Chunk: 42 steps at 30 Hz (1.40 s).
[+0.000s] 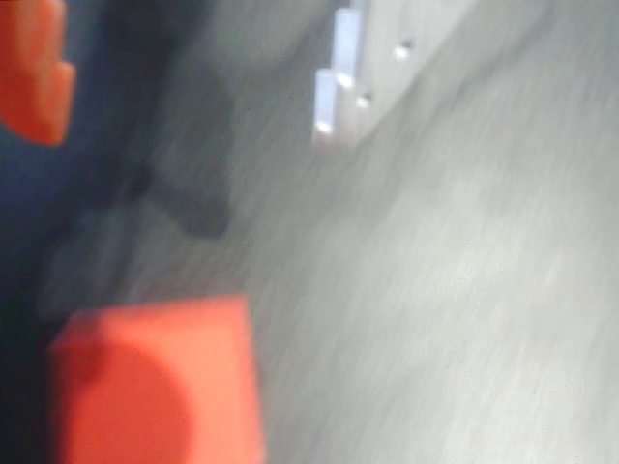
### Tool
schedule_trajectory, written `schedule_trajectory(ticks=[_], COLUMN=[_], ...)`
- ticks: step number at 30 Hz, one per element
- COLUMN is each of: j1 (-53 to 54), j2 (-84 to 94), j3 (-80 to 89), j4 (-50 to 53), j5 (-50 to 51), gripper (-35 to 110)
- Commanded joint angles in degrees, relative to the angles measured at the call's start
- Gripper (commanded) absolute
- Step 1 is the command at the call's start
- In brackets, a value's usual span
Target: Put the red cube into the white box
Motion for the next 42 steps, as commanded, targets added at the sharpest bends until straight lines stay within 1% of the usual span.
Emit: schedule_trajectory(ticks=[1, 6, 14, 27, 29, 31, 34, 35, 40, 42], j1=[-0.7, -0.6, -0.5, -1.7, -1.5, -1.3, -0.8, -0.6, 0.4, 0.9], j2=[-3.3, -7.7, -14.4, -18.4, -18.5, -19.0, -19.5, -19.7, -19.5, -19.3], j3=[-7.6, -9.3, -15.2, -15.0, -14.7, -14.6, -14.2, -14.2, -14.2, -15.0], j4=[0.4, -2.7, -3.4, -7.1, -7.2, -7.3, -8.0, -8.0, -6.9, -4.8], j5=[-0.4, -0.4, -0.3, 1.8, 1.9, 2.1, 2.2, 2.2, 3.2, 4.6], gripper=[20, 21, 25, 26, 24, 19, 2, 0, 0, 0])
